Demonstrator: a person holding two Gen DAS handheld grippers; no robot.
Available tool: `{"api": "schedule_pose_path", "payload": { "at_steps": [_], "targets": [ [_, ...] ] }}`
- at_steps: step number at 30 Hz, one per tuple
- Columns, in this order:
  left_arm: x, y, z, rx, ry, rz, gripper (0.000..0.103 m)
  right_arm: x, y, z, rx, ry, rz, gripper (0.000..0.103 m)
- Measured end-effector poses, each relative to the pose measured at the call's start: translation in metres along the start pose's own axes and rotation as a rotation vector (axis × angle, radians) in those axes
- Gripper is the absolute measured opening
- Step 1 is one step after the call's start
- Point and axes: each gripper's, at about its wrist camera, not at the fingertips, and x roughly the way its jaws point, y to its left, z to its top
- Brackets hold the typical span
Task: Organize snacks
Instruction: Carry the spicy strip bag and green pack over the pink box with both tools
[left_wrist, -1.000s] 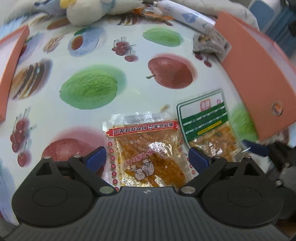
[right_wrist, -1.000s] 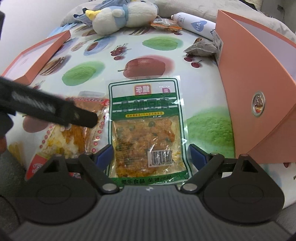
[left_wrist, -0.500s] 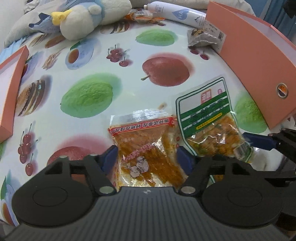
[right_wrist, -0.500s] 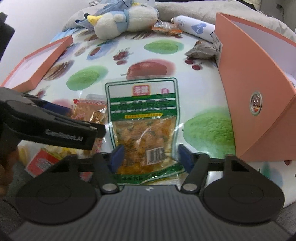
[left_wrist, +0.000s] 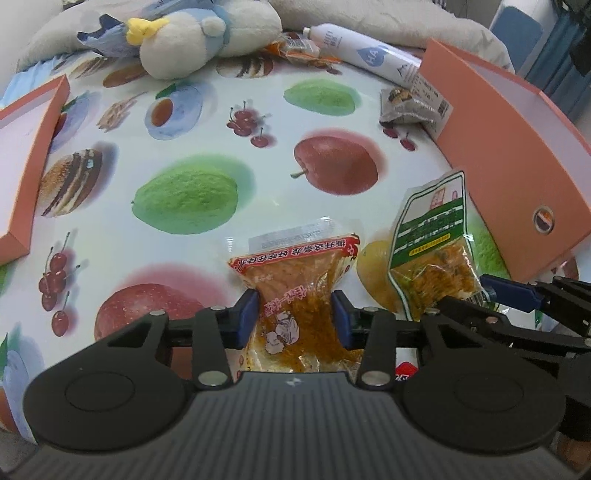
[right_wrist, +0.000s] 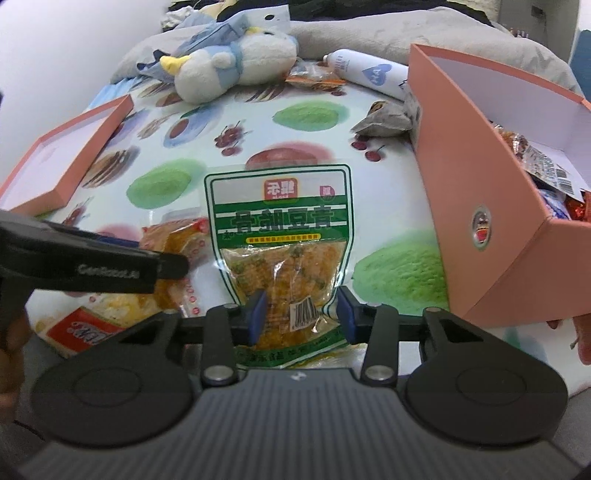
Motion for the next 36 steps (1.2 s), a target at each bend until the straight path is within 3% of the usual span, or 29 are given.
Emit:
{"api": "schedule_pose_path", "payload": {
  "at_steps": [16, 36],
  "targets": [
    [-0.044, -0.008, 0.032, -0.018, -0.102, -0.041, 0.049, -0.027, -0.004, 0.029, 0.02, -0.072, -0.016, 0.033],
    [-0.118, -0.03, 0.11, 0.007, -0.294, -0.117, 0.049, -0.105, -0.032, 0.105, 0.049, -0.3, -0.061, 0.032]
  ]
}}
